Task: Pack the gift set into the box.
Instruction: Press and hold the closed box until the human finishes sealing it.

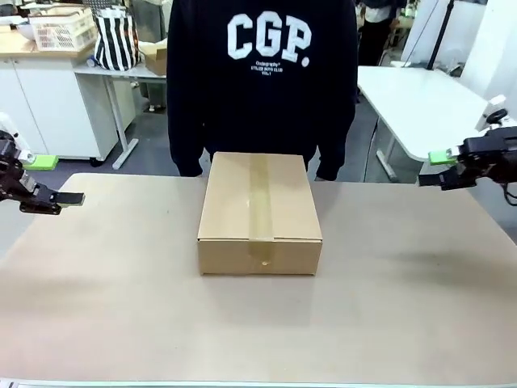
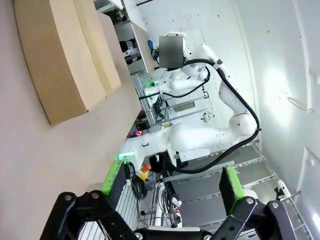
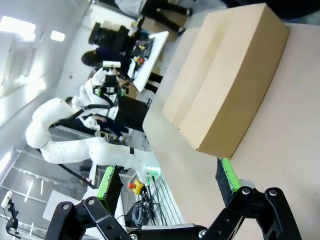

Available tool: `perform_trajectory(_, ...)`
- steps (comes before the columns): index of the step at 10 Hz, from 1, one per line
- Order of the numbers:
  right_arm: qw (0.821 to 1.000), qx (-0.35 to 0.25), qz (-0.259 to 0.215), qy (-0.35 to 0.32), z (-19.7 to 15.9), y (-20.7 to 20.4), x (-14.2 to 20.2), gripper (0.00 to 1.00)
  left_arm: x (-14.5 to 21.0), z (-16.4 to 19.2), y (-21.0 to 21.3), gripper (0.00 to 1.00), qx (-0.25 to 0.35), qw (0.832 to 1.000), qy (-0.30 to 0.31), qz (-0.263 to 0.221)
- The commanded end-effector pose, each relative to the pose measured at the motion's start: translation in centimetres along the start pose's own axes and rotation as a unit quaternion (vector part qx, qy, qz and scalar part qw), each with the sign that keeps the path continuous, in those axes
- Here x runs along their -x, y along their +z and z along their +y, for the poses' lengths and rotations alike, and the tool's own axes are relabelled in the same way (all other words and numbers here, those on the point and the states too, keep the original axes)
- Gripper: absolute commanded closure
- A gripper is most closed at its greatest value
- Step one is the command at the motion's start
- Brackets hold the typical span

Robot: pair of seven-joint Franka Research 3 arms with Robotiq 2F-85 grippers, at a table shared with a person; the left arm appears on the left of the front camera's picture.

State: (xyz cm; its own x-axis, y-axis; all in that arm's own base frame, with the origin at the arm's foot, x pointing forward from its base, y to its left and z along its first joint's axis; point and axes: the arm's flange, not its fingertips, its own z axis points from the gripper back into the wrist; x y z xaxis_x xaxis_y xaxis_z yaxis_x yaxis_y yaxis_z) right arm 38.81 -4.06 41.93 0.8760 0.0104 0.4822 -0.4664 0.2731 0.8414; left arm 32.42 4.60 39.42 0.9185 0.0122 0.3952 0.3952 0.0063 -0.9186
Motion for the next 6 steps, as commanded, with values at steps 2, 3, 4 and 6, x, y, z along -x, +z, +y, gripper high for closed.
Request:
perform_trajectory(2, 1.0, 0.003, 0.005, 0.007, 0.44, 0.02, 0.0, 0.0, -0.24, -0.13, -0.06, 0.0, 0.005, 1.0, -0.005, -0.009)
perform_trajectory(3, 1.0, 0.003, 0.005, 0.007, 0.44, 0.02, 0.0, 0.0, -0.24, -0.13, -0.06, 0.0, 0.005, 1.0, -0.005, -0.009)
perform_trajectory(4, 1.0, 0.003, 0.005, 0.007, 0.44, 0.02, 0.0, 0.0, -0.24, -0.13, -0.06, 0.0, 0.005, 1.0, -0.005, -0.009)
perform_trajectory(6, 1.0, 0.003, 0.005, 0.007, 0.44, 0.02, 0.0, 0.0, -0.24, -0.13, -0.06, 0.0, 0.005, 1.0, -0.005, -0.009)
